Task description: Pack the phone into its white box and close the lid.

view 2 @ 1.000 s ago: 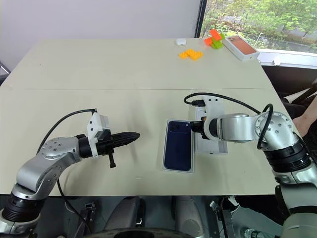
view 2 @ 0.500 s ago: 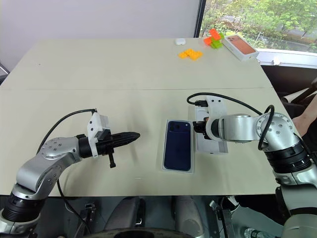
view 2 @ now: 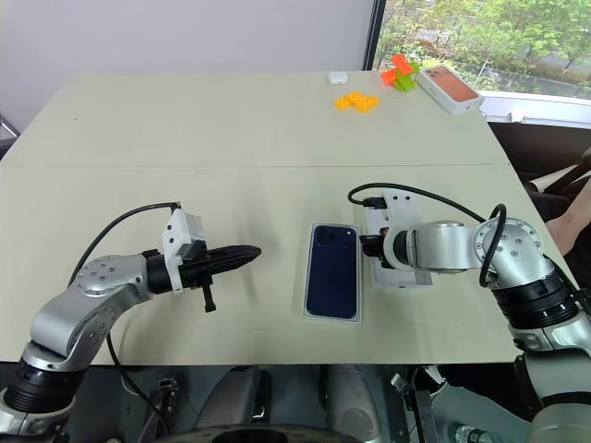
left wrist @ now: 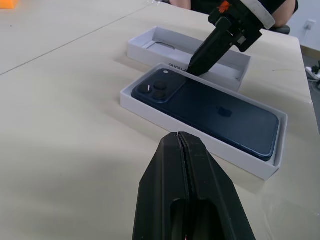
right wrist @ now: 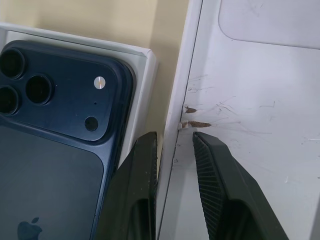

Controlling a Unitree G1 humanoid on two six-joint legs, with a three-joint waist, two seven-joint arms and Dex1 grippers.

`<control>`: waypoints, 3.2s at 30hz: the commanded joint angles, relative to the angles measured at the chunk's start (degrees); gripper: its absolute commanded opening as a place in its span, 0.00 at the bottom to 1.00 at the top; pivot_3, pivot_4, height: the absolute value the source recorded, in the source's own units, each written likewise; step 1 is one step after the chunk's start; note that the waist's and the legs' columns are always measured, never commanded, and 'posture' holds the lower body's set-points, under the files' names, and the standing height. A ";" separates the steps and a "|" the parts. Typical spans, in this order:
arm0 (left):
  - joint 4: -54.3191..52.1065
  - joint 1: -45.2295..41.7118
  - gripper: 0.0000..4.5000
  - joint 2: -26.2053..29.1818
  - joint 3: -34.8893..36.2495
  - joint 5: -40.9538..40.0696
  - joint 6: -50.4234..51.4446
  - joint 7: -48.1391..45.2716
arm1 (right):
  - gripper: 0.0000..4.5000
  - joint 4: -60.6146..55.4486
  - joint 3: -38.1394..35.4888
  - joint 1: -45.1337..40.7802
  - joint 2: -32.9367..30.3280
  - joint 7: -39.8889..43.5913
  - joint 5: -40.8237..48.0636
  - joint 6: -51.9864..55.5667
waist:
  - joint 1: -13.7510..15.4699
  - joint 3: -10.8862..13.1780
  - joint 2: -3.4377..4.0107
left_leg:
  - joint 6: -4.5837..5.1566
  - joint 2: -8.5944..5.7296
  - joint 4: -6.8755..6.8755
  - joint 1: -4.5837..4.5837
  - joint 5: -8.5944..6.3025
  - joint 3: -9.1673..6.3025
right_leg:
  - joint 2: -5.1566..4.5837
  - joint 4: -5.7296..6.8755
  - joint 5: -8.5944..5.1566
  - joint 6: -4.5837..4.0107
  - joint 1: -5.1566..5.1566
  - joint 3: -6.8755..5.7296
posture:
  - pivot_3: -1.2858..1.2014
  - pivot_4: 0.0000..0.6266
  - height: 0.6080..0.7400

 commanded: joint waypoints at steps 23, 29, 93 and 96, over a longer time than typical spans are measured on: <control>11.04 -1.98 0.00 1.87 9.15 1.87 -5.04 1.26 | 0.01 -16.47 -23.87 3.62 25.62 22.76 0.36 -16.76 | -0.05 0.06 0.09 | 0.17 0.10 -0.11 -0.09 -0.10 0.02 | -0.03 0.04 0.01 0.03 -0.18 0.00 | 0.52 0.24 1.00; 11.73 -3.19 0.00 1.46 8.57 1.43 -5.18 0.45 | 0.01 -27.42 -15.40 14.76 38.32 24.19 0.36 -21.22 | -0.11 0.07 0.12 | 0.17 0.05 -0.11 -0.18 -0.10 0.00 | -0.16 0.04 0.01 0.03 -0.25 -0.01 | 0.52 0.24 1.00; 8.06 -12.23 0.00 -13.54 -13.17 5.33 -0.11 0.78 | 0.88 -14.03 -22.09 19.68 -3.89 60.30 -22.77 -7.07 | 0.09 0.05 0.07 | 0.17 -0.02 0.03 0.05 -0.09 0.06 | 0.10 0.08 -0.04 0.09 0.02 0.02 | 0.52 0.24 1.00; 7.86 -12.40 0.00 -14.17 -12.92 4.64 0.71 0.68 | 0.88 -13.11 -23.09 18.87 -3.70 64.00 -29.50 -8.75 | 0.14 0.05 0.07 | 0.17 -0.03 0.04 0.05 -0.09 0.05 | 0.09 0.09 -0.03 0.09 0.02 0.02 | 0.52 0.24 1.00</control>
